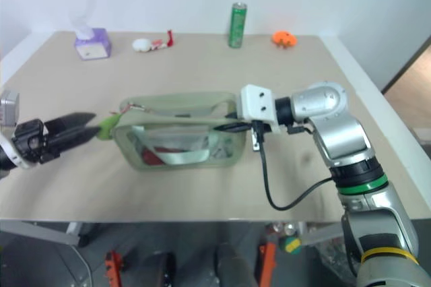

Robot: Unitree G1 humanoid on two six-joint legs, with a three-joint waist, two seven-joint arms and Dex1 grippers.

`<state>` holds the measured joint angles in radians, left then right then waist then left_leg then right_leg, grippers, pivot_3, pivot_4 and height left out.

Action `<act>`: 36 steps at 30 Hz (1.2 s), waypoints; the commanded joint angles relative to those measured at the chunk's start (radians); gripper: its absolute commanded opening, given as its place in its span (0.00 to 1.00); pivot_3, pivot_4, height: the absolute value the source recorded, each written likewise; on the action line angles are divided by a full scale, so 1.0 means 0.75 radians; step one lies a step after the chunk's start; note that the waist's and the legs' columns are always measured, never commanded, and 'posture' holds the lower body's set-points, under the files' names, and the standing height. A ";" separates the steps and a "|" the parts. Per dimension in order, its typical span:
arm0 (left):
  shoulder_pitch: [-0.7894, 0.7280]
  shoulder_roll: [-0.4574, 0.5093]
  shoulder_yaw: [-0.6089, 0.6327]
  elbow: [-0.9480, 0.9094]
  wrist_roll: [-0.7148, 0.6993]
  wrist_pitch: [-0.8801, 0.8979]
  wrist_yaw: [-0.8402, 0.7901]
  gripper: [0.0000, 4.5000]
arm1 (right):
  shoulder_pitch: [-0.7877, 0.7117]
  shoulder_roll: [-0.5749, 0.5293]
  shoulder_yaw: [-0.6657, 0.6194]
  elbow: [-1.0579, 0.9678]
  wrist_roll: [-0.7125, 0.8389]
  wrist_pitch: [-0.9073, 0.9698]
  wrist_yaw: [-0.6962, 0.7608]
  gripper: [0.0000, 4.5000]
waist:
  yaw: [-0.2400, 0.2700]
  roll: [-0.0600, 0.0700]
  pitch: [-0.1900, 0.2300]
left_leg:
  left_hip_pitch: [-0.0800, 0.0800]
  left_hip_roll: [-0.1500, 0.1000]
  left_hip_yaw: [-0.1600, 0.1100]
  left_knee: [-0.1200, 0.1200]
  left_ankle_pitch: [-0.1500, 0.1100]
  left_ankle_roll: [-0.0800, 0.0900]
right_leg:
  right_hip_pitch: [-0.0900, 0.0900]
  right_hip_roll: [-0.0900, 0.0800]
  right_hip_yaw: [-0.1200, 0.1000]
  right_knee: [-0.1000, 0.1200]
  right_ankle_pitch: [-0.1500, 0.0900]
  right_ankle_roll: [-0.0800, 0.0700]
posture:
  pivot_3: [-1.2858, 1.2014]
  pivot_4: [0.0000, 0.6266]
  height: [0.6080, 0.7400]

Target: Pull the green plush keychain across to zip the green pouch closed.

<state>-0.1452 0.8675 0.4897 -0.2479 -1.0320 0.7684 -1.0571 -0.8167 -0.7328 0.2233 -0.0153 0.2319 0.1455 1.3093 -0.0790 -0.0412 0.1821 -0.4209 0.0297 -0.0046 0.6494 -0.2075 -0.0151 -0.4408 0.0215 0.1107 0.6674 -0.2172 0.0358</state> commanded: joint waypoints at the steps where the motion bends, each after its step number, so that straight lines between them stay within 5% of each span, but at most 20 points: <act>1: -0.010 0.021 0.066 -0.032 -0.064 0.012 -0.021 0.71 | -0.011 0.001 -0.037 -0.032 0.006 -0.010 -0.007 0.00 | 0.000 0.000 0.000 | 0.000 0.000 0.000 0.000 0.000 0.000 | 0.000 0.000 0.000 0.000 -0.001 -0.002 | 0.52 0.24 1.00; 5: 0.027 0.028 0.025 -0.034 -0.010 -0.003 -0.029 0.71 | -0.009 0.000 -0.041 -0.037 0.010 -0.009 -0.006 0.00 | -0.001 0.000 0.000 | 0.000 0.000 0.000 0.001 0.000 0.000 | 0.000 0.001 0.000 0.000 0.000 -0.002 | 0.52 0.24 1.00; 11: 0.016 0.023 -0.001 -0.010 0.039 -0.017 -0.018 0.23 | -0.005 -0.002 -0.044 -0.054 0.017 0.002 -0.005 0.00 | -0.001 0.000 0.000 | 0.000 0.000 0.000 0.002 0.000 0.000 | 0.000 0.001 0.000 0.000 0.000 -0.002 | 0.52 0.24 1.00; 27: -0.036 -0.006 -0.084 0.019 0.153 -0.102 -0.032 0.23 | 0.021 -0.012 -0.062 -0.104 0.027 0.043 -0.014 0.00 | -0.001 0.000 0.000 | 0.000 0.001 0.000 0.001 0.000 0.000 | 0.000 0.001 0.000 0.000 0.000 -0.003 | 0.52 0.24 1.00; 36: -0.114 0.034 -0.018 0.086 0.059 0.007 0.014 0.23 | 0.027 -0.017 -0.064 -0.110 0.023 0.051 -0.018 0.00 | -0.001 0.000 0.000 | 0.000 0.000 0.000 0.002 0.000 0.000 | 0.000 0.001 0.000 0.000 0.000 -0.002 | 0.52 0.24 1.00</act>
<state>-0.2126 0.8767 0.4421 -0.1850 -0.9639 0.7525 -1.0636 -0.7904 -0.7364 0.2138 -0.0617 0.2339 0.1872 1.3022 -0.0794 -0.0410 0.1822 -0.4208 0.0300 -0.0045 0.6505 -0.2075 -0.0151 -0.4406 0.0223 0.1109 0.6677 -0.2174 0.0341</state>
